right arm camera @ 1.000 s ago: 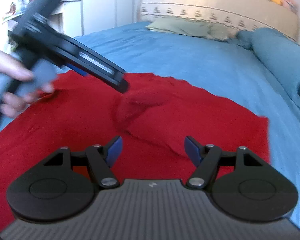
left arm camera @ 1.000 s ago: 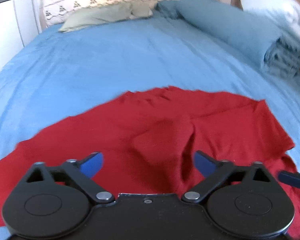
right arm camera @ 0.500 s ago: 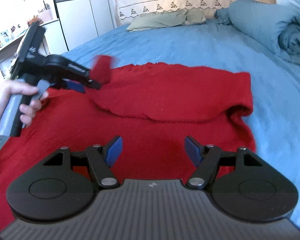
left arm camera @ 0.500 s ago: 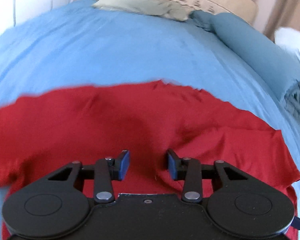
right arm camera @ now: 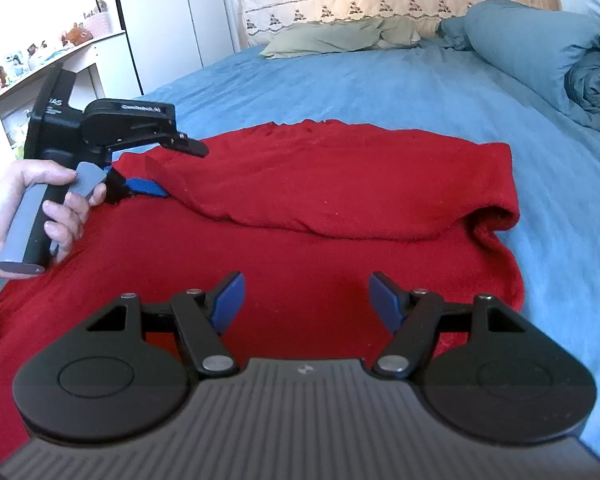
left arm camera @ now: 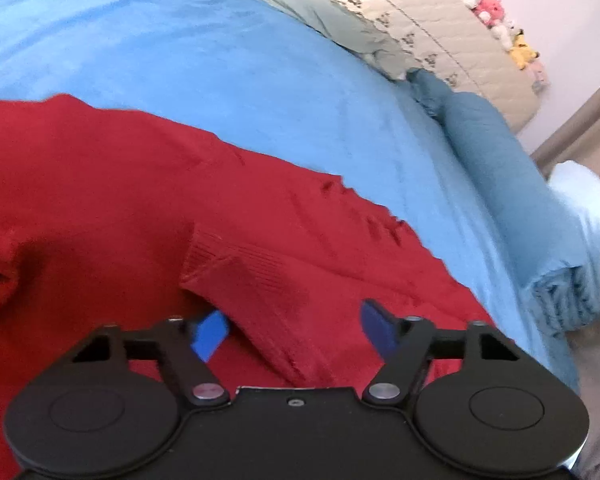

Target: Fold small clothes

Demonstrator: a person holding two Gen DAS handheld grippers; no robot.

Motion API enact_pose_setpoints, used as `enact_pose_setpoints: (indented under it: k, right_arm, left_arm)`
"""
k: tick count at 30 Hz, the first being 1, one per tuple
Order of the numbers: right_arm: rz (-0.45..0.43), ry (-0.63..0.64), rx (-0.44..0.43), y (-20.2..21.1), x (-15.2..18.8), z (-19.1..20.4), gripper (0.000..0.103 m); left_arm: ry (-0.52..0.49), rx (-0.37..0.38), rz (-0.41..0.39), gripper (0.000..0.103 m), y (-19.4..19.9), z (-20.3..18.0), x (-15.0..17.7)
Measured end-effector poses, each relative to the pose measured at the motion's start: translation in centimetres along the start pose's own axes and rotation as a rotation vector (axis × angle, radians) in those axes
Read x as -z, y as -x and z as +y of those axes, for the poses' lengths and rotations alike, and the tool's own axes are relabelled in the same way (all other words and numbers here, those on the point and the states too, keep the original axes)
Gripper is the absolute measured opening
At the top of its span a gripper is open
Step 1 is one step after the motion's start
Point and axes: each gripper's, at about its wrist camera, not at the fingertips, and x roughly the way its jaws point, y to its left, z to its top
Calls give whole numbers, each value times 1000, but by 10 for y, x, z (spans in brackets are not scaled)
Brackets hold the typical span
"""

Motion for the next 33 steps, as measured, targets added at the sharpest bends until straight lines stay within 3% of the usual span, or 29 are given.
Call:
enact_pose_setpoints:
  k: [1, 3, 5, 9, 13, 20, 23, 25, 26, 27, 29, 33]
  right_arm:
    - [1, 1, 1, 0, 0, 0, 84]
    - [3, 7, 3, 1, -1, 1, 84]
    - [5, 16, 10, 1, -2, 1, 84]
    - [10, 30, 23, 0, -6, 1, 85]
    - [20, 33, 44, -3, -9, 0, 85]
    - [48, 24, 95, -18, -13, -6, 85]
    - [42, 16, 107, -24, -18, -11, 85]
    - [40, 13, 118, -31, -24, -15, 86]
    - [38, 9, 123, -35, -27, -17, 86]
    - [33, 4, 128, -38, -29, -19, 86]
    - [14, -7, 131, -45, -36, -24, 87]
    - [-7, -6, 144, -59, -45, -32, 94]
  left_arm:
    - [-20, -24, 2, 56, 0, -2, 0]
    - [-72, -63, 20, 7, -3, -7, -1]
    - [-81, -46, 5, 7, -1, -5, -5]
    - [-97, -10, -101, 7, 23, -3, -20]
    - [-129, -55, -221, 7, 43, 8, -29]
    - [-66, -102, -184, 7, 32, 55, -18]
    - [-50, -92, -179, 13, 31, 61, -16]
    - [-45, -95, -172, 32, 33, 61, -17]
    - [-32, -86, -177, 55, 35, 60, -19]
    - [-19, -78, -196, 69, 41, 62, -19]
    - [-15, -80, -240, 71, 53, 65, -18]
    - [-54, -84, -240, 71, 74, 71, -15]
